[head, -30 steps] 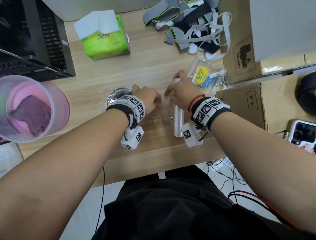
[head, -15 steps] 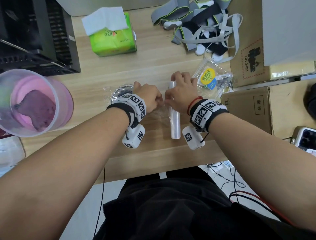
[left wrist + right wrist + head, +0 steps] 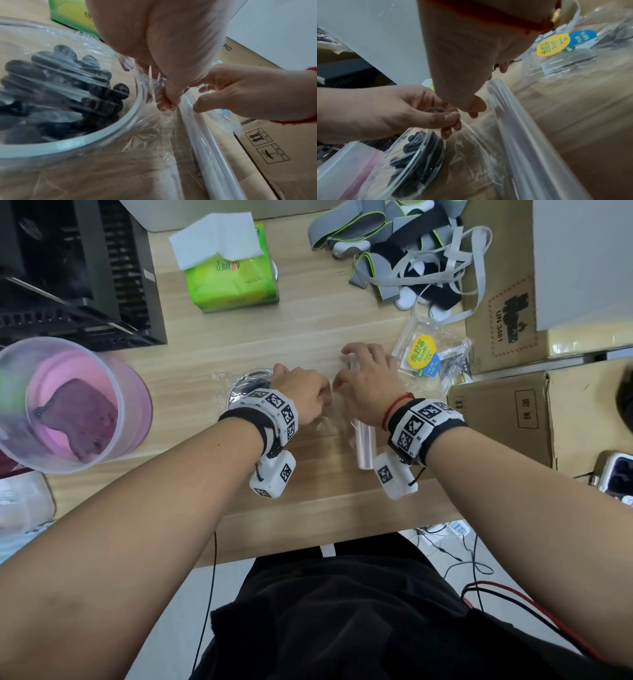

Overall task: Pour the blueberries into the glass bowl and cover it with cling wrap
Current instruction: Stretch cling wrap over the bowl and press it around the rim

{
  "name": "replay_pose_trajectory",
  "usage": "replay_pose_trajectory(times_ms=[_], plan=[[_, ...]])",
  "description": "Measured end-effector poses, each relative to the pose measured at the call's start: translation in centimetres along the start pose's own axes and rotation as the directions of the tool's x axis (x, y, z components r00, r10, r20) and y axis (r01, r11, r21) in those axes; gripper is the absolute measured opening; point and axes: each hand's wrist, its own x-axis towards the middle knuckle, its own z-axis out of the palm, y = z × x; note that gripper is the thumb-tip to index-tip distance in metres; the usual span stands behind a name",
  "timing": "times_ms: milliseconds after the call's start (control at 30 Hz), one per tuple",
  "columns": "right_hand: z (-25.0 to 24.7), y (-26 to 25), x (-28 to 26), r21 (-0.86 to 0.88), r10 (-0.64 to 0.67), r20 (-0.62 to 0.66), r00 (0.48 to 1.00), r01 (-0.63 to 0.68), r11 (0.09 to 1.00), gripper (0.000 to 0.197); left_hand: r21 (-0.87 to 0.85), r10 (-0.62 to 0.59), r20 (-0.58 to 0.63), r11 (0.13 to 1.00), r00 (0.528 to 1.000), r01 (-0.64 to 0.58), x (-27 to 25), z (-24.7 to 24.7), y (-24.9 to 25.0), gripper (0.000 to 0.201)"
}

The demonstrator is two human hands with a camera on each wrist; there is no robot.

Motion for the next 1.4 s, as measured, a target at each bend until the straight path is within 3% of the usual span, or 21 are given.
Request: replay_pose_trajectory(times_ms=[100,233,367,500,600,767,900,1000,1100,1233,1400], plan=[[0.0,-0.5,-0.8,0.028,-0.041,0.102,0.994,0.038,0.999,0.052,0.000,0.006,0.002,1.000,1.000,-0.006,0.0,0.0,-0.1,0.023],[0.9,-0.4,-1.0,-0.087,-0.005,0.072,0.997,0.011,0.996,0.035,0.008,0.016,-0.003,1.000,1.000,-0.016,-0.1,0.0,-0.1,0.024],[1.3,-1.0,-0.8,-0.128,0.051,0.070,0.996,-0.042,0.991,0.033,-0.009,0.031,0.011,0.999,0.999,-0.030,0.0,0.1,0.3,0.021],[1.3,-1.6,-0.5,-0.171,0.100,0.099,0.990,-0.082,0.982,0.038,-0.008,0.064,0.000,0.998,0.998,-0.064,-0.3,0.1,0.3,0.019],[1.3,-1.1,-0.3,-0.160,0.180,0.127,0.975,-0.159,0.974,0.052,-0.019,0.117,0.001,0.993,0.993,-0.117,-0.9,-0.1,0.1,0.021],[1.2,-0.9,0.2,-0.137,0.137,0.122,0.983,-0.121,0.983,0.032,-0.068,0.106,-0.026,0.992,0.994,-0.108,-1.3,-0.2,-0.2,0.024],[0.6,-0.8,0.1,-0.041,0.059,0.141,0.988,-0.053,0.998,0.037,0.034,0.093,0.033,0.995,0.995,-0.094,-0.8,0.0,0.4,0.021],[-0.2,-0.8,-0.2,0.022,0.047,0.236,0.971,-0.054,0.998,0.037,0.168,0.088,0.070,0.981,0.994,-0.098,-0.6,0.3,0.3,0.026],[-0.2,-1.2,-0.6,0.017,0.041,0.280,0.959,-0.048,0.999,0.062,0.249,0.070,0.045,0.965,0.997,-0.079,-0.6,0.6,0.2,0.021],[0.7,-1.3,-0.7,-0.063,-0.008,0.264,0.964,0.026,0.998,0.035,0.261,0.031,0.015,0.965,0.999,-0.034,-0.3,1.0,0.1,0.016],[0.9,-0.8,-0.8,-0.056,0.000,0.245,0.969,0.014,0.998,0.033,0.278,0.005,0.011,0.961,1.000,-0.008,0.0,1.7,0.1,0.014]])
